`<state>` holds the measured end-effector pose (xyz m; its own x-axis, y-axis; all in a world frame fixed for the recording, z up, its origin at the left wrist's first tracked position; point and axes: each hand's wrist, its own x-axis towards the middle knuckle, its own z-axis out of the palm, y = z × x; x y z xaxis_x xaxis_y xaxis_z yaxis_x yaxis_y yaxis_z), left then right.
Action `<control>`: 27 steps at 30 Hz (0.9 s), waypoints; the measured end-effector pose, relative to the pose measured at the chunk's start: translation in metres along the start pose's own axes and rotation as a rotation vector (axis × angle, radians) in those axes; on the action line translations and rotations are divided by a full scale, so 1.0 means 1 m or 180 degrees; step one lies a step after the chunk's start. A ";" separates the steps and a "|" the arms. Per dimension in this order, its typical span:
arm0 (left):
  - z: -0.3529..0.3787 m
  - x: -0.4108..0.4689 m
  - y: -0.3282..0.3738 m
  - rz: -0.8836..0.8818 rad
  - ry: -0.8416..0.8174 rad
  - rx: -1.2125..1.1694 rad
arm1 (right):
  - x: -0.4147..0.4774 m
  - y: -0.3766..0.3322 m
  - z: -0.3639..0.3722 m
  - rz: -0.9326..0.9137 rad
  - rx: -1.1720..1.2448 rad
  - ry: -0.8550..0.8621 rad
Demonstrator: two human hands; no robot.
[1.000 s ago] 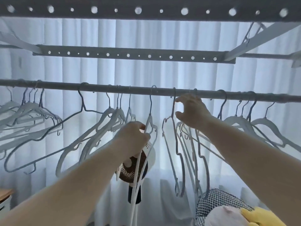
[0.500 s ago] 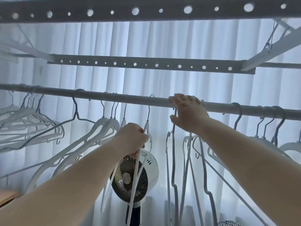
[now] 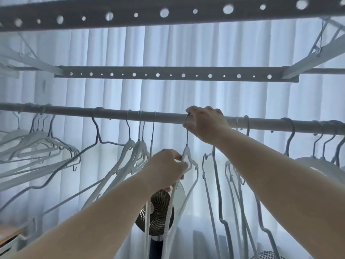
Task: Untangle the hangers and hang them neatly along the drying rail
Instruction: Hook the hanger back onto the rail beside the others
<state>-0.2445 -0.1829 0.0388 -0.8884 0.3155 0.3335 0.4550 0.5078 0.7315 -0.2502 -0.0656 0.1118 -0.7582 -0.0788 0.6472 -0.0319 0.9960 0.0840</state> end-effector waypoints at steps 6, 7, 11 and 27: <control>-0.014 -0.016 -0.014 0.0356 0.0441 0.0758 | 0.008 -0.007 0.003 0.0133 0.0131 0.0035; -0.016 -0.019 -0.017 0.0408 0.0581 0.0843 | 0.009 -0.008 0.004 0.0133 0.0142 0.0012; -0.026 -0.032 -0.032 0.0505 0.0961 0.1164 | 0.011 -0.009 0.003 0.0137 0.0137 -0.0035; -0.050 -0.024 -0.090 -0.0549 0.0503 0.1118 | 0.013 -0.016 0.005 0.0254 -0.0080 -0.0120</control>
<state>-0.2668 -0.2760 -0.0051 -0.9394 0.0890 0.3311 0.2678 0.7935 0.5465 -0.2632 -0.0821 0.1149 -0.7818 0.0028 0.6235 0.0456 0.9976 0.0526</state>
